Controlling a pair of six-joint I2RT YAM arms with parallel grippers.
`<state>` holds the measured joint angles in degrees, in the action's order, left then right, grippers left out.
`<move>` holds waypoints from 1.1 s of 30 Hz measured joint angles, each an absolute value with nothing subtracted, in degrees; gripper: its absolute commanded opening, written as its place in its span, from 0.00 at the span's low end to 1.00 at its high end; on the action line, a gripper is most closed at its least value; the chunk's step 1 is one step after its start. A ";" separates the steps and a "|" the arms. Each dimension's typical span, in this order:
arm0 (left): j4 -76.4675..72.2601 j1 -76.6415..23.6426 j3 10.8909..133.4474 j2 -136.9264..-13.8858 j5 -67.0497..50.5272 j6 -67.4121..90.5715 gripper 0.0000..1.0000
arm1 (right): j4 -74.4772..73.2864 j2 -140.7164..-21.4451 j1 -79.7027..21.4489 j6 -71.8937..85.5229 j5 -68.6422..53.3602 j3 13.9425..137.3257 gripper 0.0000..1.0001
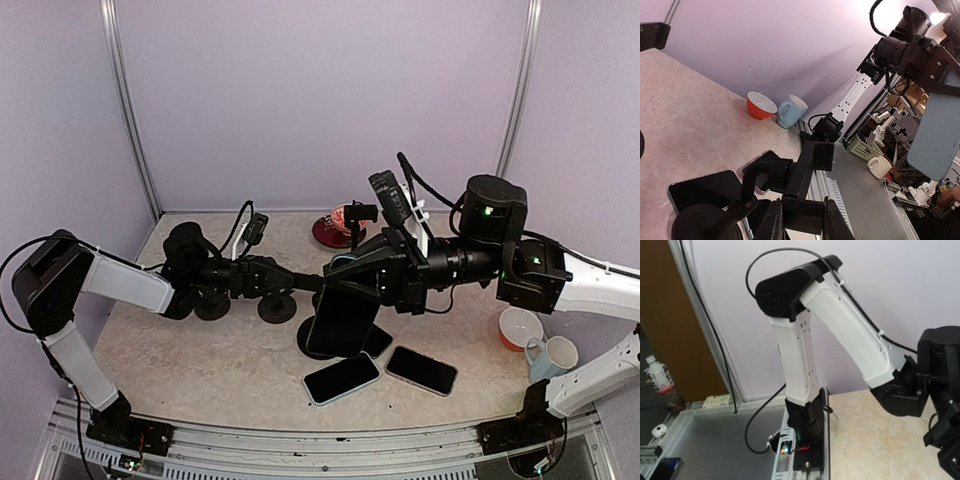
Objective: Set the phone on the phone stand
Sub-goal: Move the phone stand to the center of the board, then install the phone on the phone stand.
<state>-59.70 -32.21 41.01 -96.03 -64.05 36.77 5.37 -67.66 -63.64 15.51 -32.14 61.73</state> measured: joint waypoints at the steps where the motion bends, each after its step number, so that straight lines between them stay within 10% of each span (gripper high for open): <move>1: -59.99 -32.25 41.01 -96.12 -64.07 37.06 0.00 | 5.34 -68.16 -63.61 15.46 -32.34 61.91 0.00; 33: -55.44 -39.35 40.18 -88.75 -62.22 36.32 0.00 | 11.66 -90.43 -54.98 17.47 -47.68 70.32 0.00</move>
